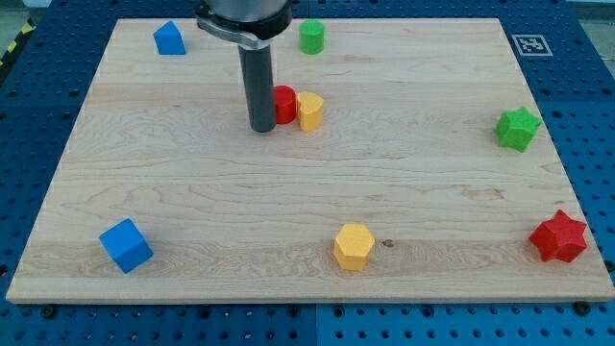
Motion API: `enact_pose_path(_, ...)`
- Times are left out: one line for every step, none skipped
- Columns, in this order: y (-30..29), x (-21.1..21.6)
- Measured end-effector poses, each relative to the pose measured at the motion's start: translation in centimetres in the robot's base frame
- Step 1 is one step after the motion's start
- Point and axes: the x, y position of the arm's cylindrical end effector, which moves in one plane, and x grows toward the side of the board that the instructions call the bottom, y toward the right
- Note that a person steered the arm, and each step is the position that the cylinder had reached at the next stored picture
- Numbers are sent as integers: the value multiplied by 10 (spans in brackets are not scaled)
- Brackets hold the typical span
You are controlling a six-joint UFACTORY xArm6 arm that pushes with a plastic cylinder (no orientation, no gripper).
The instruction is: Point your arm at the blue triangle
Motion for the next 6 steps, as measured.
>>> enact_pose_path(-65, 0)
enact_pose_path(-150, -10)
enact_pose_path(-220, -55)
enact_pose_path(-235, -71)
enact_pose_path(-233, -126)
enact_pose_path(-216, -174)
